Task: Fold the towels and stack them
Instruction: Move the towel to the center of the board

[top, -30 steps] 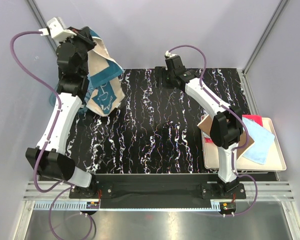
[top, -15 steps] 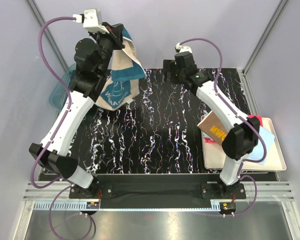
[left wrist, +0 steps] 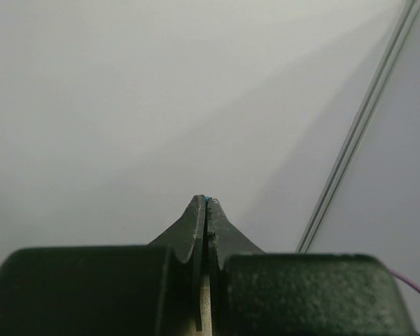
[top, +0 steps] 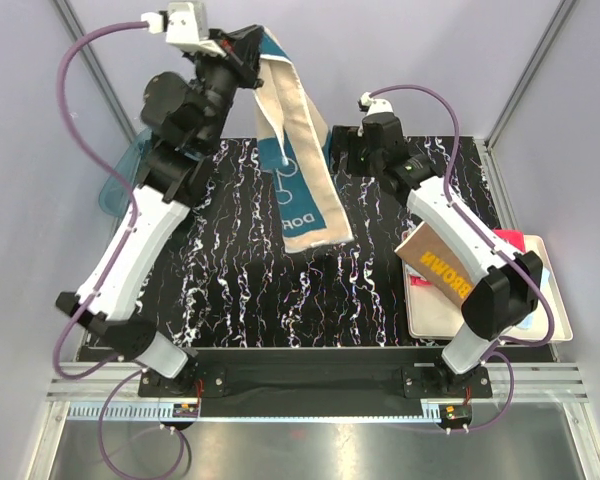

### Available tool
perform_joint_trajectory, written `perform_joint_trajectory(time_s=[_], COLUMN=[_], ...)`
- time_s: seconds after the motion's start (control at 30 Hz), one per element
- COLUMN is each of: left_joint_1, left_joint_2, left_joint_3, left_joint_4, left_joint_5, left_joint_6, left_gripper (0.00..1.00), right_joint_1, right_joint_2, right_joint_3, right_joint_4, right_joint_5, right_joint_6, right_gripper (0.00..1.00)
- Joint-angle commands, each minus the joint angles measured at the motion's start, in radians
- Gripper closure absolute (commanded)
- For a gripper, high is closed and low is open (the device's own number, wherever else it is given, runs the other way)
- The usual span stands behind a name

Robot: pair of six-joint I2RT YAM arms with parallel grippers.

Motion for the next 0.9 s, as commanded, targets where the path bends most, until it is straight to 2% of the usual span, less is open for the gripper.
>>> perform_joint_trajectory(time_s=[0.0,0.07,0.1,0.13,0.17,0.23,0.27,0.3,0.33,0.37,0.43,0.57,0.67,0.8,0.87], left_joint_1=[0.038,0.087,0.145,0.172,0.190,0.226,0.235,0.252,0.258,0.264,0.278,0.275,0.250,0.128,0.091], left_joint_2=[0.146,0.276,0.328,0.402,0.522,0.638,0.684,0.682,0.668,0.642,0.581,0.507,0.404,0.312,0.257], left_joint_3=[0.076,0.131,0.169,0.276,0.332,0.441,0.430,0.388,0.333,0.185,0.078,0.044,-0.068,-0.267,-0.348], left_joint_4=[-0.074,-0.187,-0.232,-0.281,-0.338,-0.456,-0.470,-0.449,-0.413,-0.318,-0.273,-0.326,-0.368,-0.417,-0.415], left_joint_5=[-0.033,-0.024,0.011,0.095,0.117,0.218,0.240,0.255,0.275,0.272,0.248,0.214,0.195,0.085,0.045], left_joint_6=[-0.085,-0.217,-0.256,-0.290,-0.311,-0.331,-0.356,-0.368,-0.380,-0.397,-0.397,-0.364,-0.341,-0.267,-0.252], left_gripper=[1.00,1.00,0.99,0.99,0.97,0.87,0.83,0.77,0.66,0.61,0.56,0.54,0.54,0.54,0.54], right_joint_1=[-0.001,-0.009,-0.012,-0.015,-0.018,-0.021,-0.021,-0.022,-0.019,-0.019,-0.012,0.016,0.037,0.096,0.119], right_joint_2=[-0.015,-0.001,0.004,0.010,0.020,0.034,0.046,0.051,0.054,0.059,0.060,0.060,0.047,0.027,0.014], right_joint_3=[-0.027,-0.041,-0.047,-0.055,-0.074,-0.090,-0.110,-0.119,-0.133,-0.174,-0.246,-0.361,-0.438,-0.524,-0.576], right_joint_4=[0.024,0.015,0.017,0.017,0.018,0.023,0.024,0.026,0.027,0.050,0.090,0.136,0.171,0.234,0.272], right_joint_5=[0.047,0.048,0.048,0.044,0.039,0.016,0.003,-0.016,-0.033,-0.057,-0.115,-0.109,-0.126,-0.140,-0.140], right_joint_6=[0.009,0.012,0.016,0.019,0.028,0.035,0.038,0.045,0.058,0.068,0.100,0.143,0.180,0.231,0.272], right_gripper=[0.00,0.00,0.00,0.00,0.00,0.00,0.00,0.00,0.00,0.01,0.03,0.06,0.10,0.12,0.16])
